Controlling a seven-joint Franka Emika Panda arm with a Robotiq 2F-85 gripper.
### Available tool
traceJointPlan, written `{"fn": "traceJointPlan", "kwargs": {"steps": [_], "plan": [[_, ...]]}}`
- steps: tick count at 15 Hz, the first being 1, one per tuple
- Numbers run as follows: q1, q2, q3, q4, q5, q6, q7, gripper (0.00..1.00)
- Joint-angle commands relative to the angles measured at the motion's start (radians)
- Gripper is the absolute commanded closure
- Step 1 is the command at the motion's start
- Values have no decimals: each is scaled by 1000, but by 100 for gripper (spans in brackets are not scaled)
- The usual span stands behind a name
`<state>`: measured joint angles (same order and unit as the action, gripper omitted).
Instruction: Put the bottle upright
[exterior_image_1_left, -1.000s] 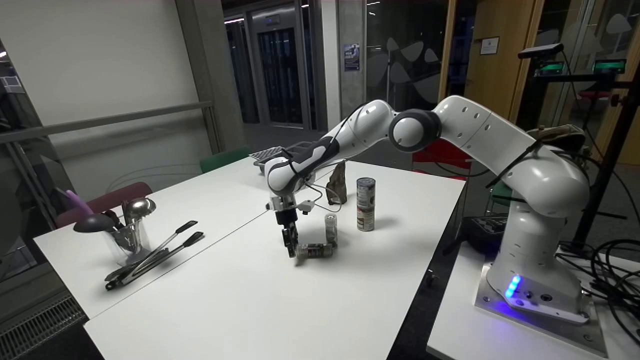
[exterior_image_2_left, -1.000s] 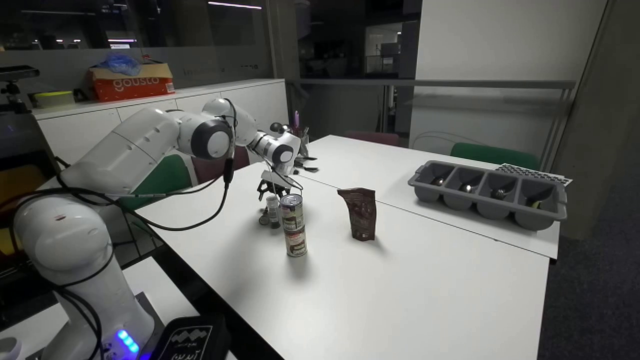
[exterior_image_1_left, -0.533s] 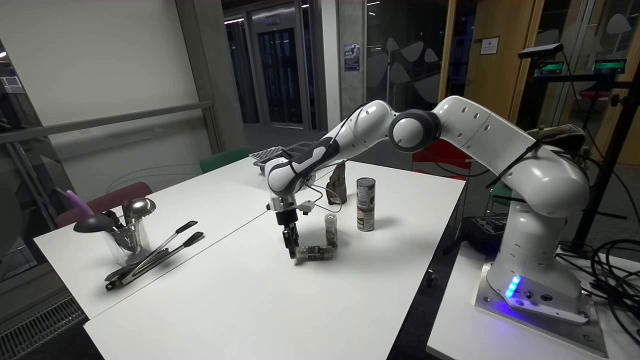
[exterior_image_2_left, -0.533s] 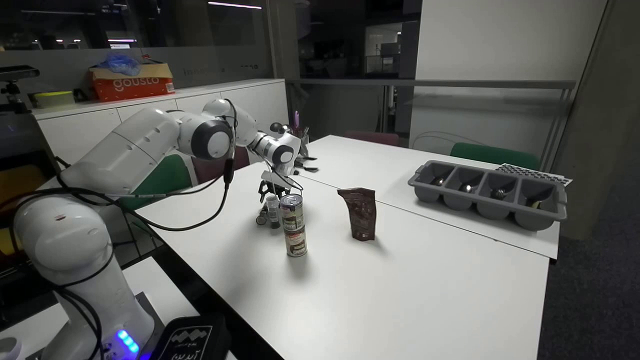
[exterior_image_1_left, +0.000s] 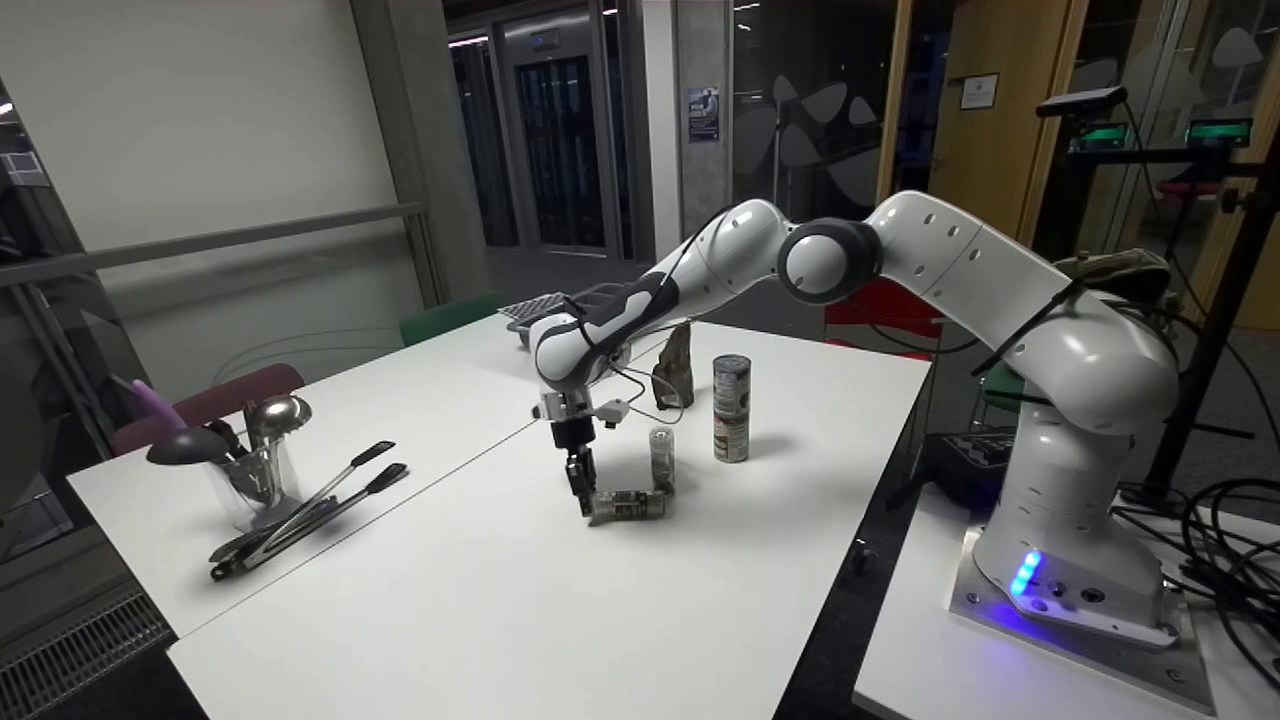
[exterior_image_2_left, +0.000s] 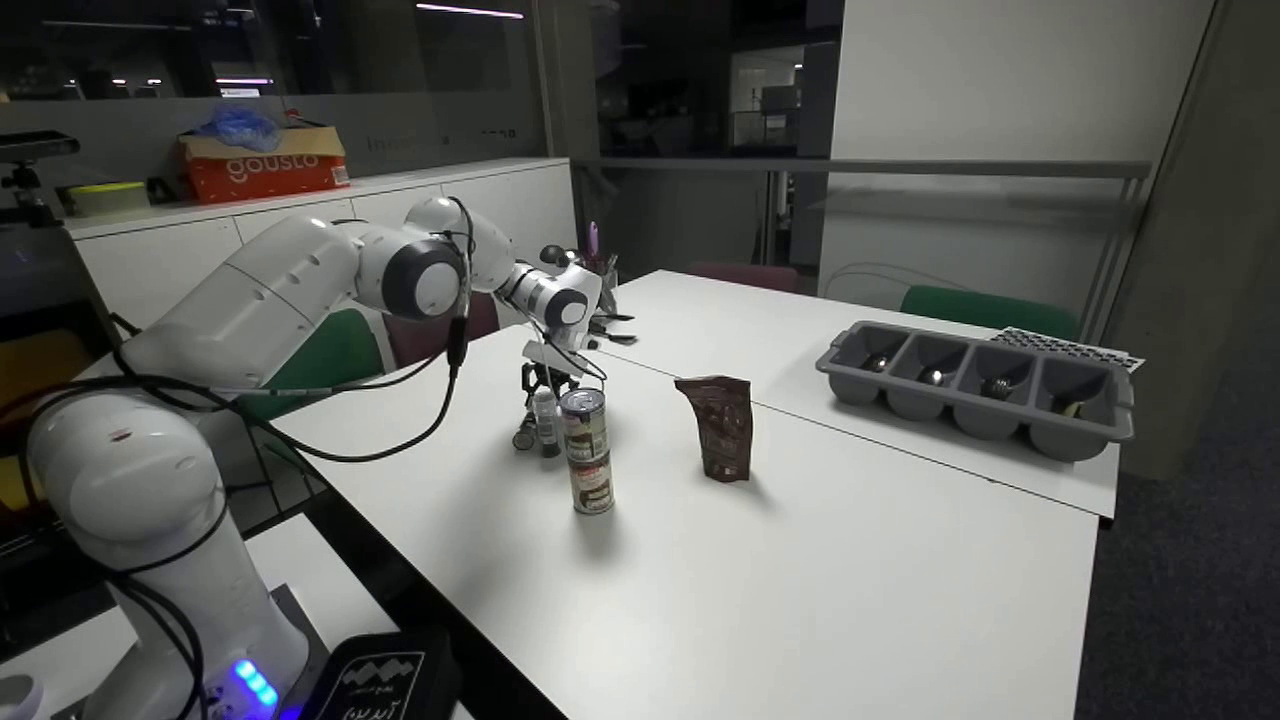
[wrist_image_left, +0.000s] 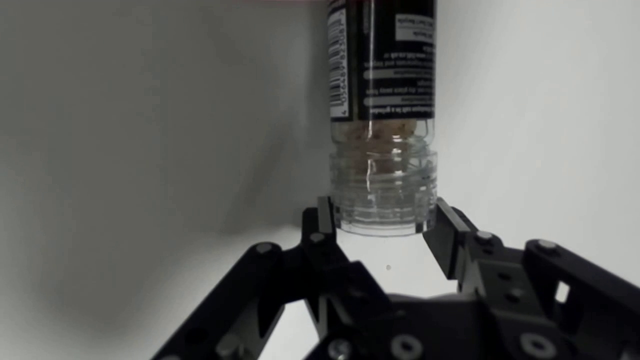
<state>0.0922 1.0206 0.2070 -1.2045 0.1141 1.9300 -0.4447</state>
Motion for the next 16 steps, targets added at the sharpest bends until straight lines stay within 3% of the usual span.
{"fn": "traceJointPlan", "kwargs": {"steps": [1, 10, 16], "plan": [[9, -16, -5, 6, -16, -28, 44, 75], [120, -241, -29, -184, -116, 130, 229, 75], [131, -390, -26, -400, -140, 323, 281, 75]]}}
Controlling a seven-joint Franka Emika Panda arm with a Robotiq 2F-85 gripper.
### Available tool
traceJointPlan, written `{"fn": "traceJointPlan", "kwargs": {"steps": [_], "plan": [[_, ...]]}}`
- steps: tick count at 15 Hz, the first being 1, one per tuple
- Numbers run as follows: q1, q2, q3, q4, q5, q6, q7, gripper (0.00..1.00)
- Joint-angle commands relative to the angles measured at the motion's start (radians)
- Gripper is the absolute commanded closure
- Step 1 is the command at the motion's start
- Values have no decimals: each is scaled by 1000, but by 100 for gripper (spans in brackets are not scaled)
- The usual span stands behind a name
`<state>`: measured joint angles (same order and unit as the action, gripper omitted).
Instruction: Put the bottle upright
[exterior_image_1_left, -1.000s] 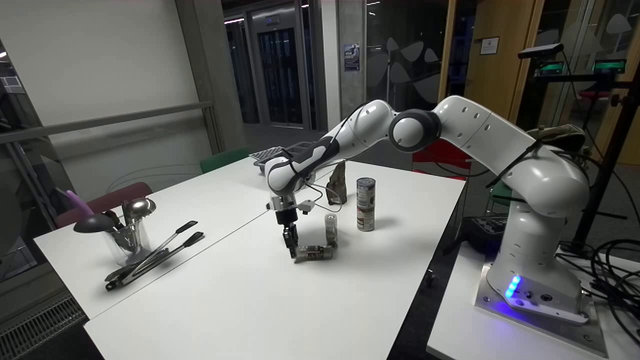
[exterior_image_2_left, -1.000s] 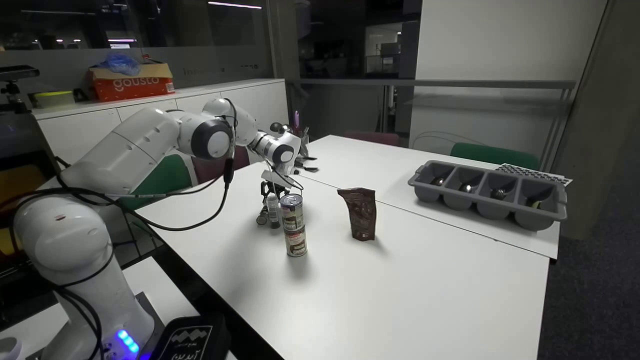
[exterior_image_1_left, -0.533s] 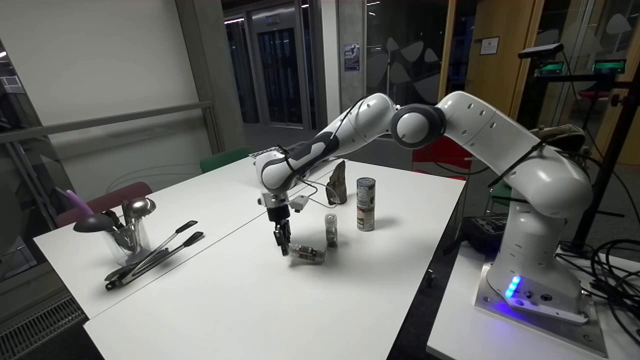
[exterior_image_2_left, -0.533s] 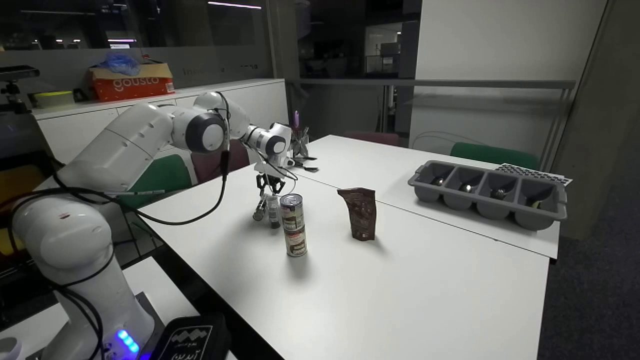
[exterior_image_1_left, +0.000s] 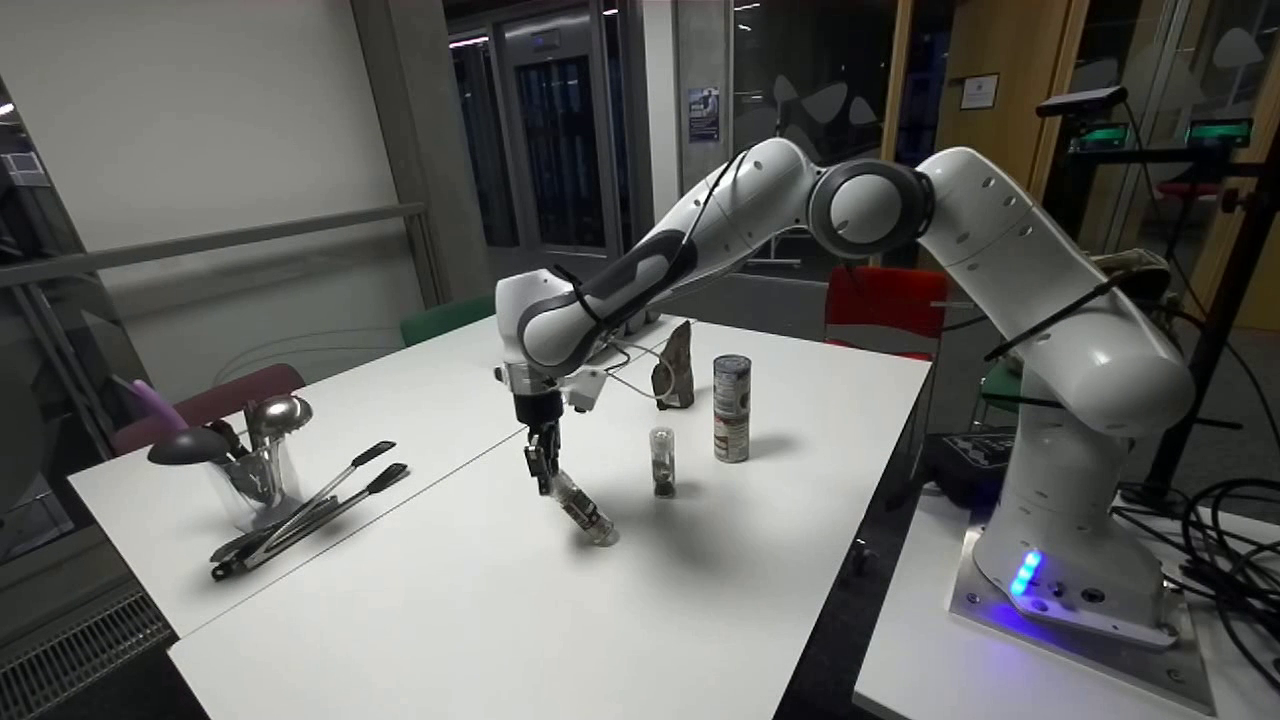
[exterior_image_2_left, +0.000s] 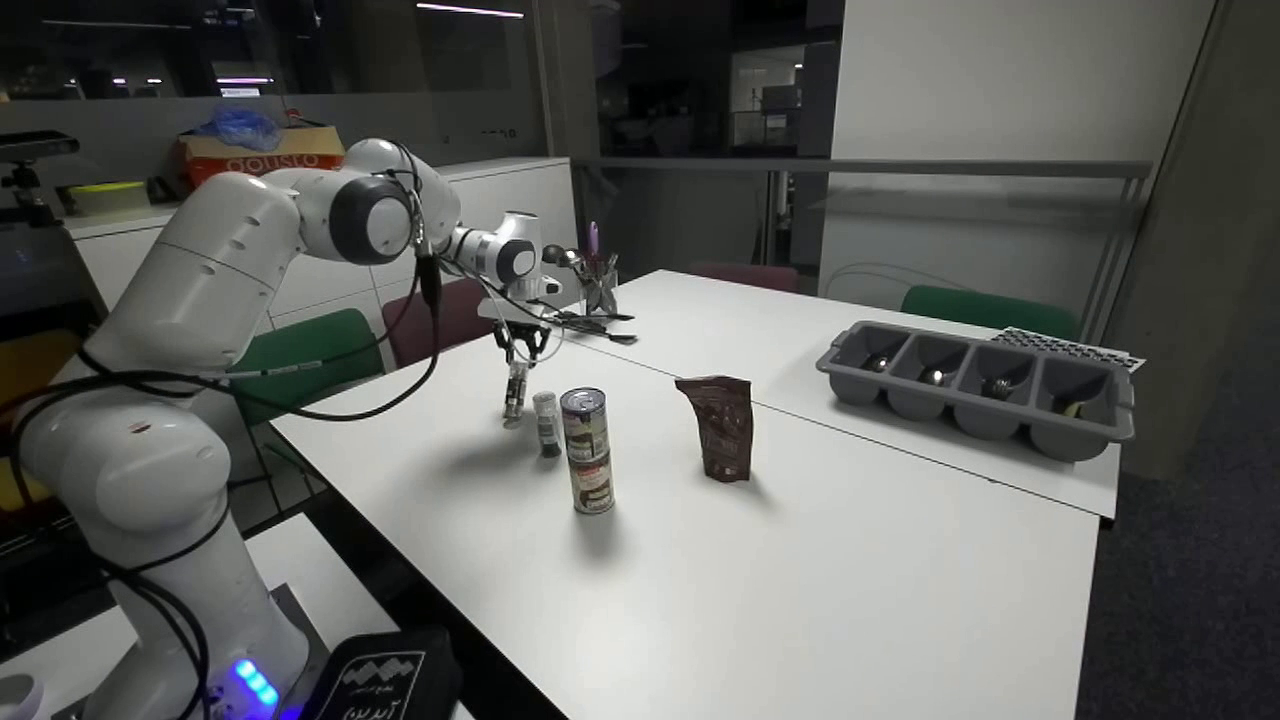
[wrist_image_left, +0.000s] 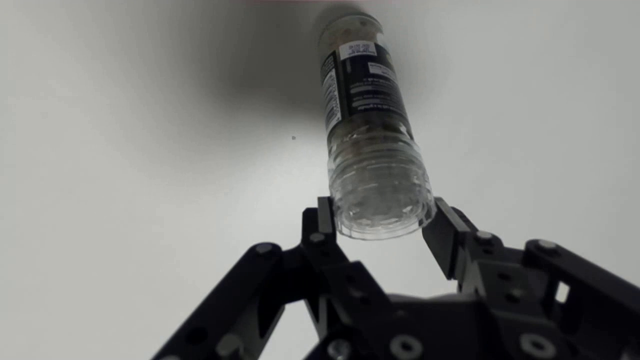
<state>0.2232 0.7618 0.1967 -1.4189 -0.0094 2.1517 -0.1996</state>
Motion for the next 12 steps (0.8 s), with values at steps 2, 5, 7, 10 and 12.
{"fn": "traceJointPlan", "kwargs": {"steps": [2, 5, 7, 10, 12], "plan": [[-3, -170, -18, -261, -17, 169, 47, 75], [-4, -219, -24, -366, -18, 258, 61, 75], [3, -259, -30, -437, -25, 307, 83, 75], [18, -330, -39, -530, -47, 349, 138, 75], [40, -373, -42, -576, -71, 352, 197, 75]]}}
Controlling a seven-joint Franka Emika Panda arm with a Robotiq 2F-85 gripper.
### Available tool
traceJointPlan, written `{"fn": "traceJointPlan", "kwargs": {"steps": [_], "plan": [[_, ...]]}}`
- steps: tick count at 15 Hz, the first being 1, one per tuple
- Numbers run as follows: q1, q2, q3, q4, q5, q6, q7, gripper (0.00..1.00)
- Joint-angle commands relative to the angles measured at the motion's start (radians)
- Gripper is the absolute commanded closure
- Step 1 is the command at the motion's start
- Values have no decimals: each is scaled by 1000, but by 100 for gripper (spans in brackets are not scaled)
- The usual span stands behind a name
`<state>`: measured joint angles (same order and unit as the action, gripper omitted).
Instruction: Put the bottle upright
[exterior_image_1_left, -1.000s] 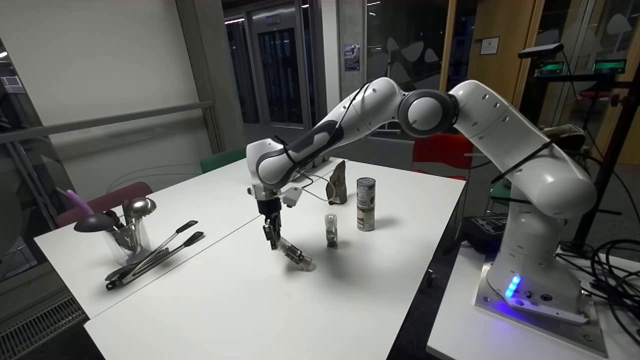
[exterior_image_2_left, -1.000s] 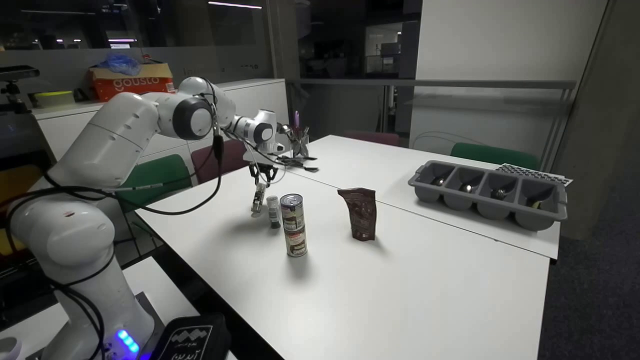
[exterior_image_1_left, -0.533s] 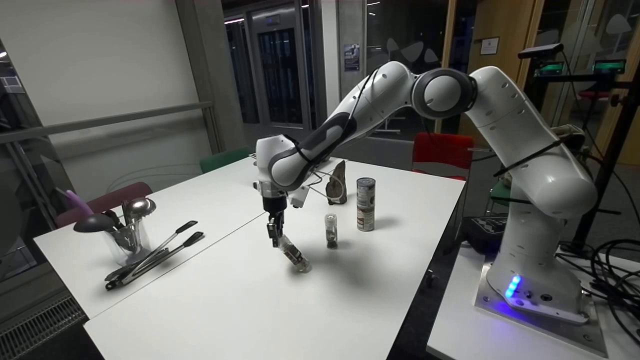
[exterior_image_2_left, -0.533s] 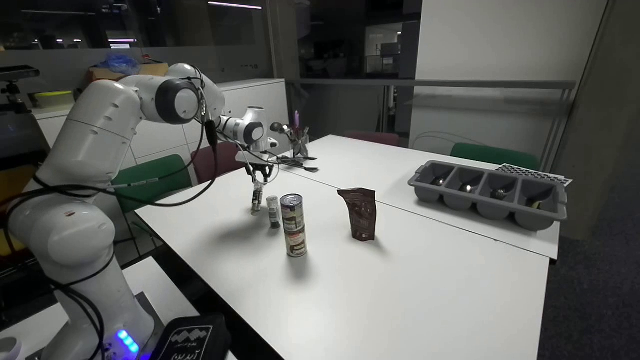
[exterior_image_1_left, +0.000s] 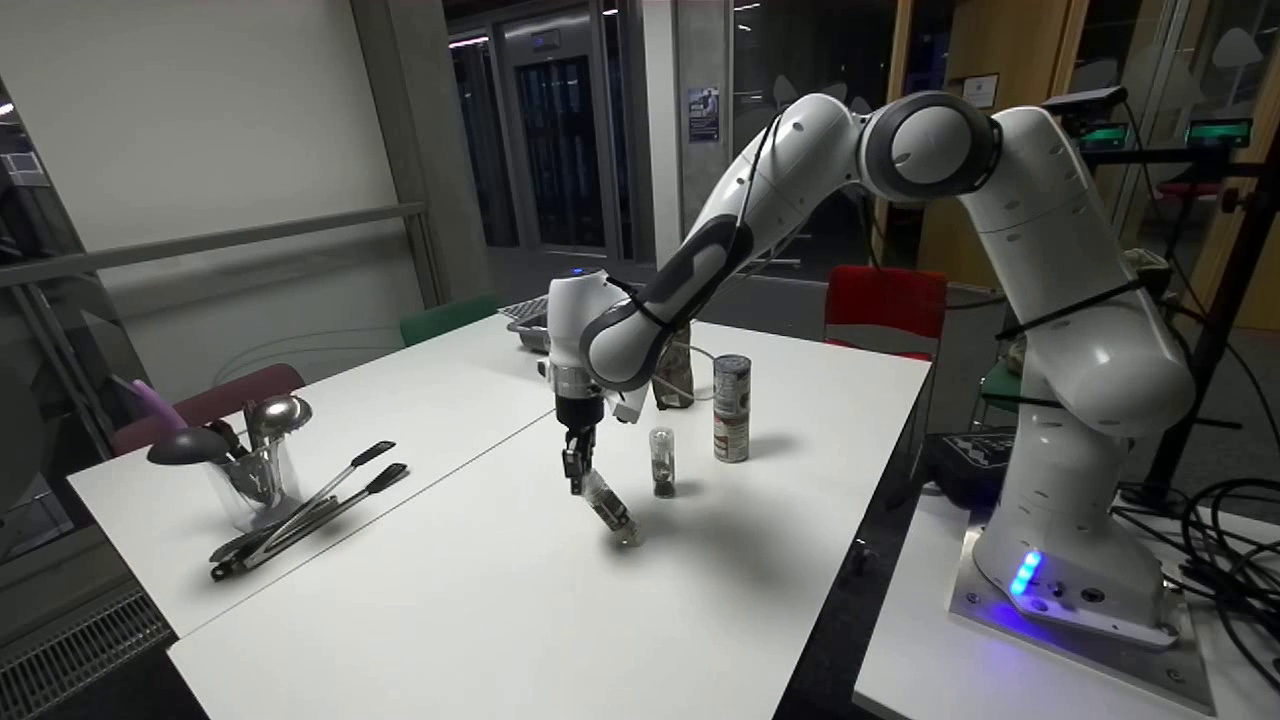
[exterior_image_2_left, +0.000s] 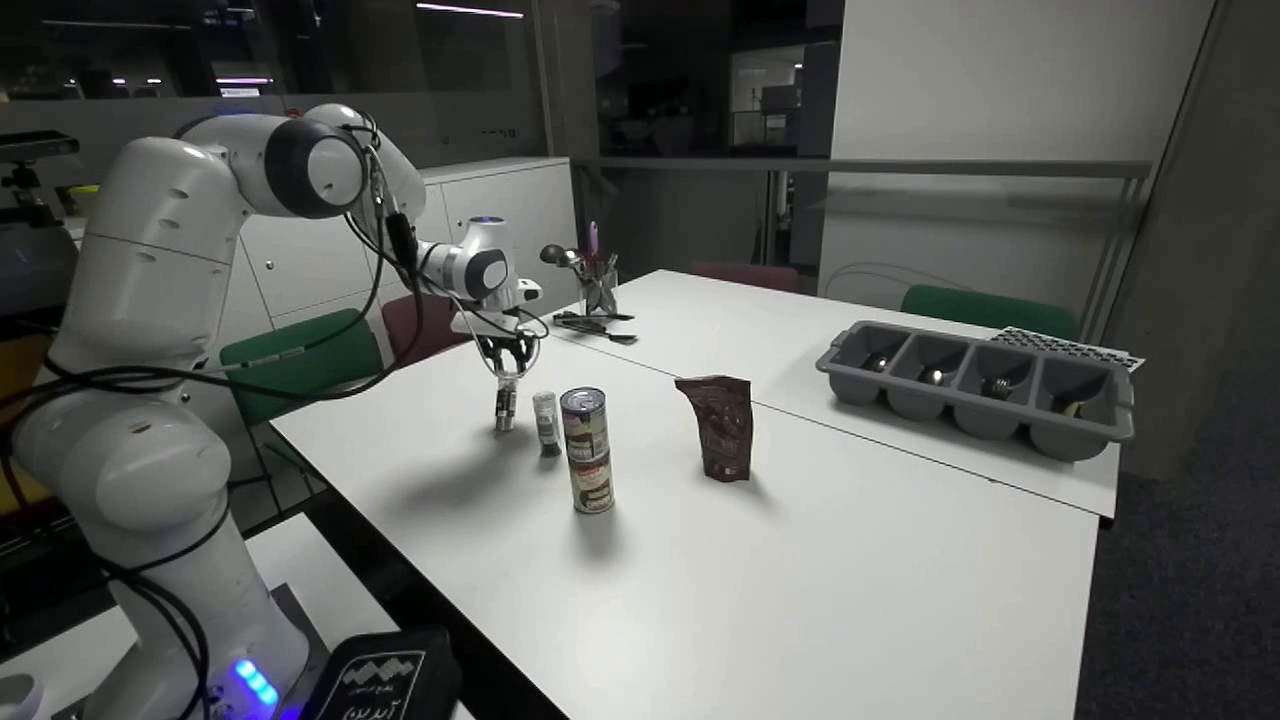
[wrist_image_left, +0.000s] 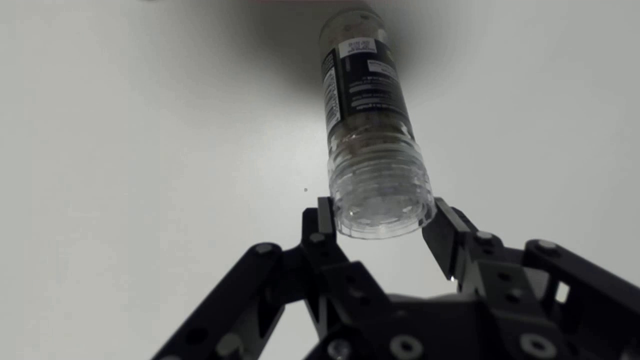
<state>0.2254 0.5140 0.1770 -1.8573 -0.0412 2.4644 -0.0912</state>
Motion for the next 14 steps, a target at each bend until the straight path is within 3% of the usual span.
{"fn": "traceJointPlan", "kwargs": {"steps": [1, 8, 14], "plan": [[46, -144, -22, -153, -51, 33, 114, 75], [86, -236, -16, -224, -115, 7, 238, 75], [70, -231, -17, -244, -194, 106, 195, 75]]}}
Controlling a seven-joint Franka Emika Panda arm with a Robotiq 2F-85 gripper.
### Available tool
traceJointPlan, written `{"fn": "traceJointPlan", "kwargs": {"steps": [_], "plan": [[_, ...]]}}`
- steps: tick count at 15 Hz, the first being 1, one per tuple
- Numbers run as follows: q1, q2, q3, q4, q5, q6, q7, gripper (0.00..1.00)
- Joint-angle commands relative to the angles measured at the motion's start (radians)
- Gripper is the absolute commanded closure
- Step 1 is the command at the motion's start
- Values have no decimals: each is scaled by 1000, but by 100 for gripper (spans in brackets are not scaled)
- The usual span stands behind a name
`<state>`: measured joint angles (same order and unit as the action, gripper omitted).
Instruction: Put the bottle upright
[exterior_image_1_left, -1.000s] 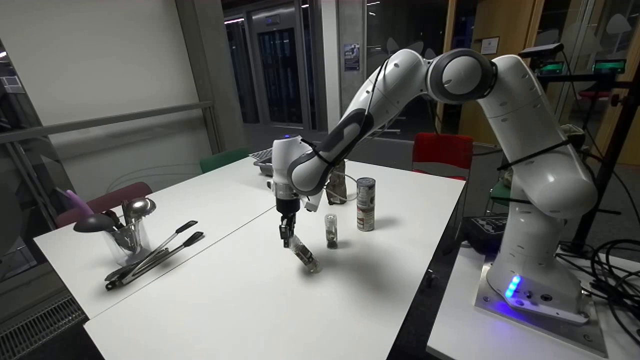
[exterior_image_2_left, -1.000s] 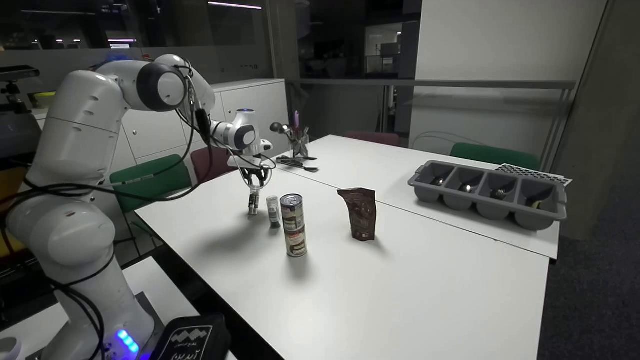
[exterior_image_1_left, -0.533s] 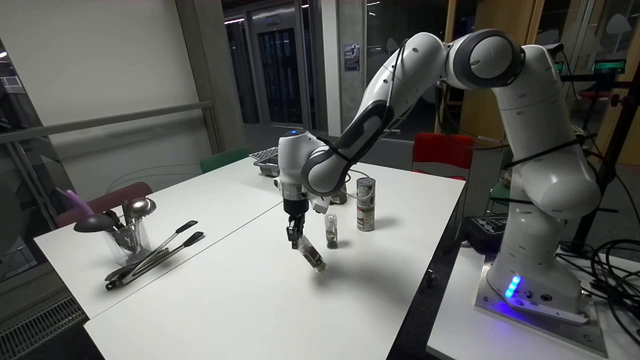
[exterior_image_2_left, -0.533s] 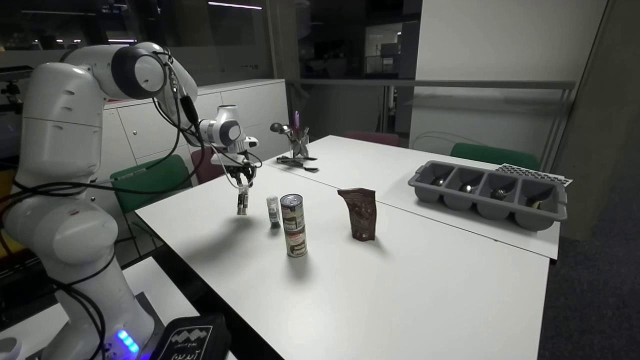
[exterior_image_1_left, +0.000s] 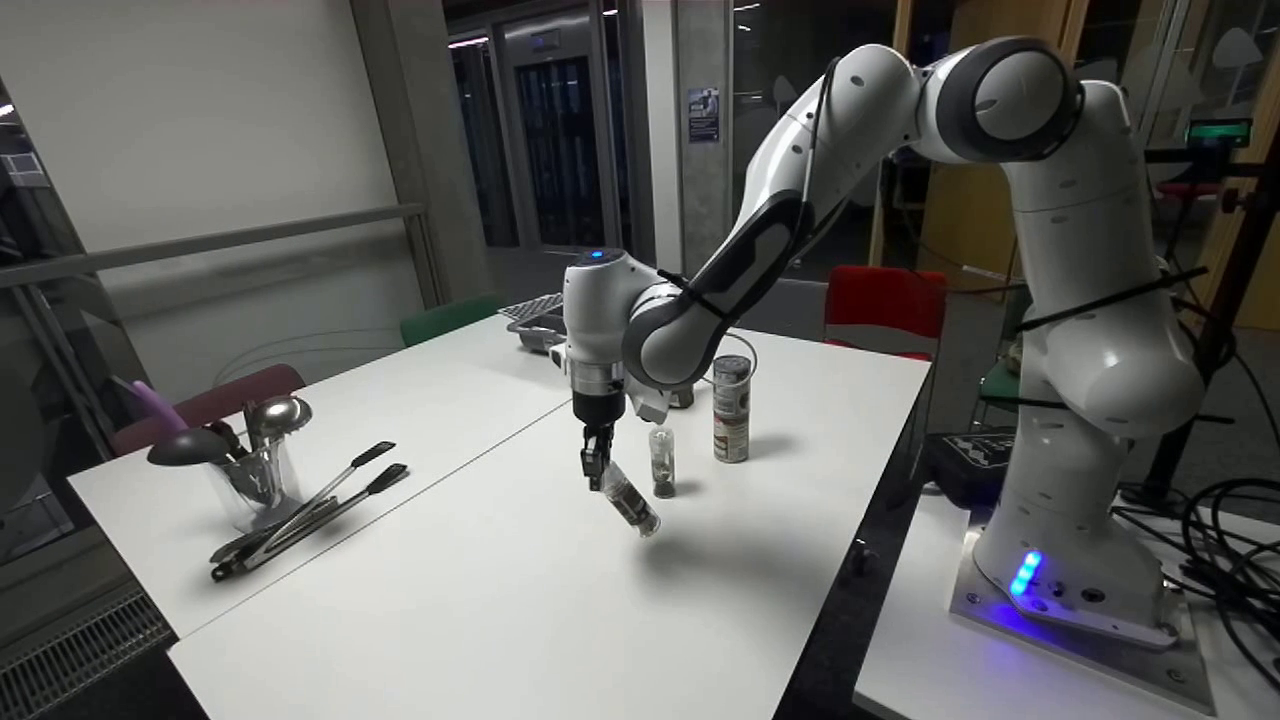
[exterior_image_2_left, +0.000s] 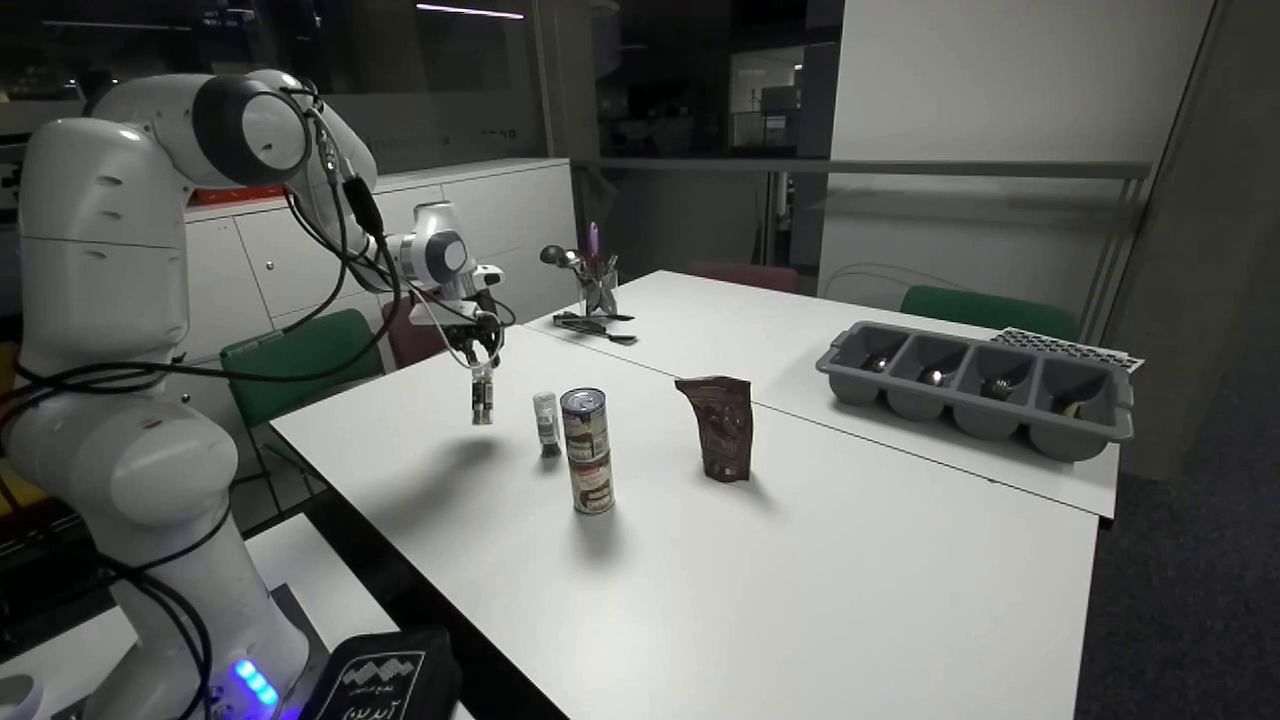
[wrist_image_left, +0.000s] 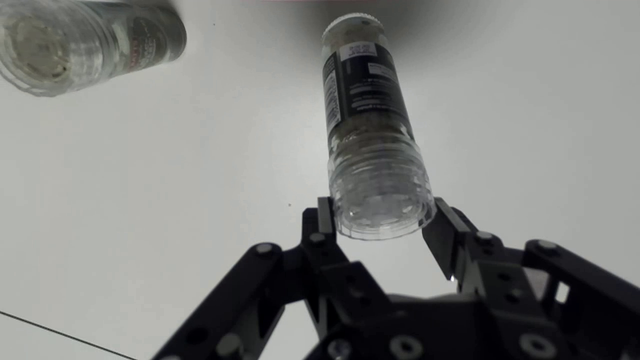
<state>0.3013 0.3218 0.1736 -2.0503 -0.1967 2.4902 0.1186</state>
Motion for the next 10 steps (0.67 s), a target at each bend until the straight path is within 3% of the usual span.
{"fn": "traceJointPlan", "kwargs": {"steps": [1, 10], "plan": [[-20, -25, -14, -45, -36, 112, -41, 75], [-222, 157, 63, 3, 59, 438, -465, 75]]}}
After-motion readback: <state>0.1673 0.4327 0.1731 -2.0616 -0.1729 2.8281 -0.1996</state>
